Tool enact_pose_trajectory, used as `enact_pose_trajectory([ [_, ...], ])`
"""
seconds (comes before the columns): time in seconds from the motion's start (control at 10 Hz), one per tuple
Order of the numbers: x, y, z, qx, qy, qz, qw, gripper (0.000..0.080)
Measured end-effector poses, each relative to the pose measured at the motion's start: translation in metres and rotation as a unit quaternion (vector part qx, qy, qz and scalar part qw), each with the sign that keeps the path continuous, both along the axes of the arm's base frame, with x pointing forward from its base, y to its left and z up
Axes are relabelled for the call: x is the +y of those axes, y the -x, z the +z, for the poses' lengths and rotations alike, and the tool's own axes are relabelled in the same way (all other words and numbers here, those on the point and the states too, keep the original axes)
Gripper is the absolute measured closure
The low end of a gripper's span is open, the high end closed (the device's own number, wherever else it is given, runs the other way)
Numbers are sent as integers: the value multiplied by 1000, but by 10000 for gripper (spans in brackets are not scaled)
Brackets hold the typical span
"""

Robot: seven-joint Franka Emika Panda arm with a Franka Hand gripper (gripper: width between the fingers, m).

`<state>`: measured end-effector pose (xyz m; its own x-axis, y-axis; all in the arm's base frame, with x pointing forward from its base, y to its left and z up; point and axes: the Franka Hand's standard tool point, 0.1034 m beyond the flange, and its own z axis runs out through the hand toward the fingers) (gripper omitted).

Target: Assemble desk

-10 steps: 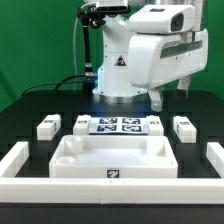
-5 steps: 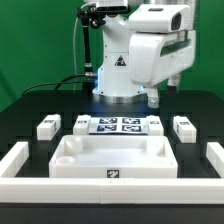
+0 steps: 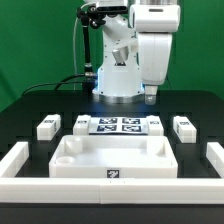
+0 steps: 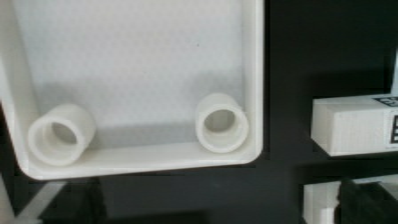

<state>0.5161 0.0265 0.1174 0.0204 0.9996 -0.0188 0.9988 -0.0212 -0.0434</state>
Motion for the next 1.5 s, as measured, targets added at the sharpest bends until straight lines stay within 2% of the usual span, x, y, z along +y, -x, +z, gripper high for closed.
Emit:
enact_pose_trajectory([
  [0.2,-3,1,-2,0,-2,22,1000,150],
  [0.4,-34,24,-24,4,-6,49,999,150],
  [0.7,-70,27,-49,-20,-12,43,999,150],
  [0.8,-73,26,-56,-25,-13,36,999,150],
  [1.2,-59,32,-89,-11,-20,1,1000,150],
  [1.5,-59,36,-102,-7,-22,-6,1000,150],
])
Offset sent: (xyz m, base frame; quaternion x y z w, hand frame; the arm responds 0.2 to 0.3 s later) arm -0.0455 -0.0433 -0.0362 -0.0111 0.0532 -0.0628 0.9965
